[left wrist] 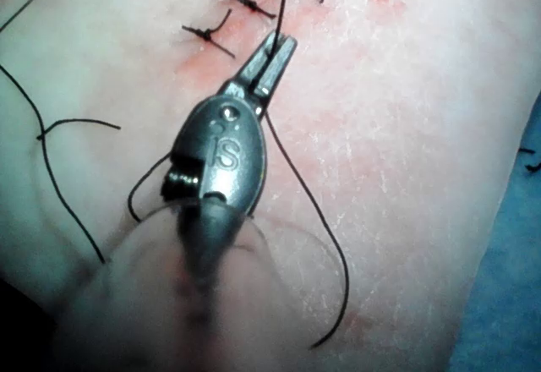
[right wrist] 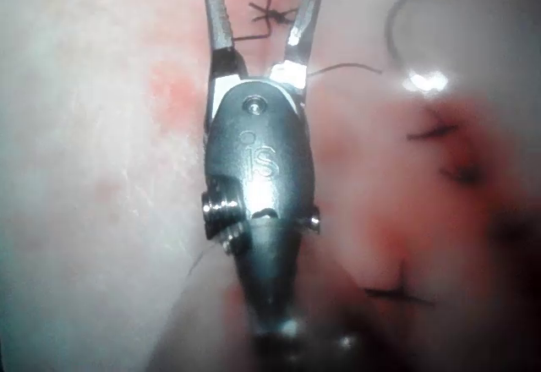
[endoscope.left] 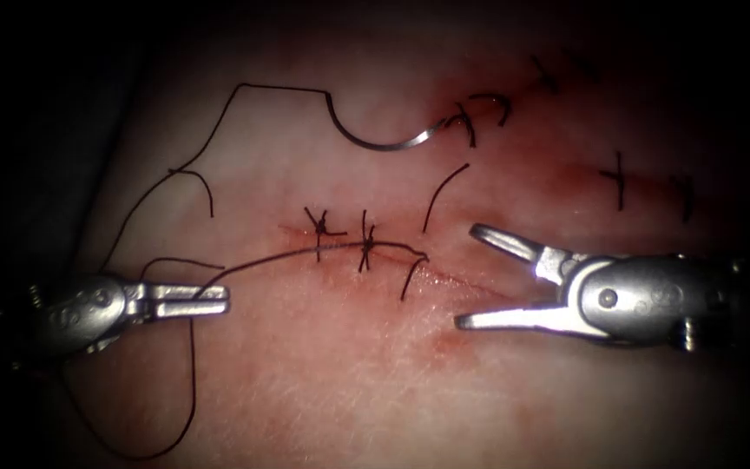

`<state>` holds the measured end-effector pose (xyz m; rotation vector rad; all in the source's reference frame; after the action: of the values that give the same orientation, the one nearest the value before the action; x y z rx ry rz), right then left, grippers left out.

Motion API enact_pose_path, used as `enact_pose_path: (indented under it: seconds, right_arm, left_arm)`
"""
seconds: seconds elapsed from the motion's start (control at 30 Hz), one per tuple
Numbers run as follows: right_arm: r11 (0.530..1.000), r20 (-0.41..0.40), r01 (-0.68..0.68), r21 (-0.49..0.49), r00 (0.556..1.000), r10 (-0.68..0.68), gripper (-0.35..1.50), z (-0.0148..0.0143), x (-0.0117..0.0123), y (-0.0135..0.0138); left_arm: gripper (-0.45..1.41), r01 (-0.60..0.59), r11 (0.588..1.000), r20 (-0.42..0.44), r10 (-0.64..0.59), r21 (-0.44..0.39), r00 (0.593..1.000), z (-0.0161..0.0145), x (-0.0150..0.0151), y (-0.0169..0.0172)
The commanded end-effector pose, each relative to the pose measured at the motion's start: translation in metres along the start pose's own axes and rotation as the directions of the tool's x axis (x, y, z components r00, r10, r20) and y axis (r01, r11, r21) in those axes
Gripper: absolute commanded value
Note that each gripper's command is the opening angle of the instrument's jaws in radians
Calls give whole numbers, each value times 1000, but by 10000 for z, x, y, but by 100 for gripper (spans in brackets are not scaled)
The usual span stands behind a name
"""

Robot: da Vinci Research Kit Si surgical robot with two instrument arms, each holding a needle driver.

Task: Wound Closure
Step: Use the right gripper to handoff a longer length of suture to the left, then wrap the suture two times counter clockwise around the right gripper.

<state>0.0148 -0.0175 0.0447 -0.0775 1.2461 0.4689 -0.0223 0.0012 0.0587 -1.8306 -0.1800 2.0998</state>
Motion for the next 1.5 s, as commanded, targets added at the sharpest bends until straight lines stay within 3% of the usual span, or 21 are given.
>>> enact_pose_path:
  seconds: [0.03, 0.07, 0.13, 0.33, 0.57, 0.77, 1.0, 1.17, 1.5]
  right_arm:
    - [1000, 9, -6, 7, 1000, 6, -16, 14, -2, 10]
    - [1000, 24, -9, 26, 1000, 8, -35, 18, -1, 15]
    - [995, 64, -17, 98, 998, 11, -35, 36, -8, 32]
    - [984, 61, -10, 177, 998, -1, -35, 74, -36, 44]
    - [964, 26, 2, 265, 1000, -10, -35, 121, -72, 22]
    - [946, -16, -16, 324, 1000, 22, -35, 118, -71, 6]
    - [929, -36, -40, 369, 998, 58, -35, 106, -65, -11]
    - [919, -60, -88, 385, 991, 120, -35, 104, -64, -14]
    - [893, -111, -161, 420, 968, 227, -35, 103, -71, -22]
  left_arm:
    - [-45, 0, 1000, -2, 0, -2, 1000, 7, -6, 3]
    - [-45, 0, 1000, -3, 0, -3, 1000, 8, -5, 3]
    - [-45, -11, 1000, -7, 11, -7, 1000, 9, -3, 4]
    - [-45, -16, 1000, 5, 16, -12, 1000, 16, 2, 0]
    - [-45, 0, 1000, 10, 0, 1, 1000, 39, 13, -10]
    - [-45, 17, 1000, 16, -17, 10, 1000, 46, 15, -28]
    - [-45, -5, 993, 91, -6, 119, 996, 54, 7, -58]
    - [-45, -40, 982, 159, 10, 187, 987, 76, -23, -71]
    - [-45, -65, 973, 206, 19, 220, 978, 119, -61, -81]
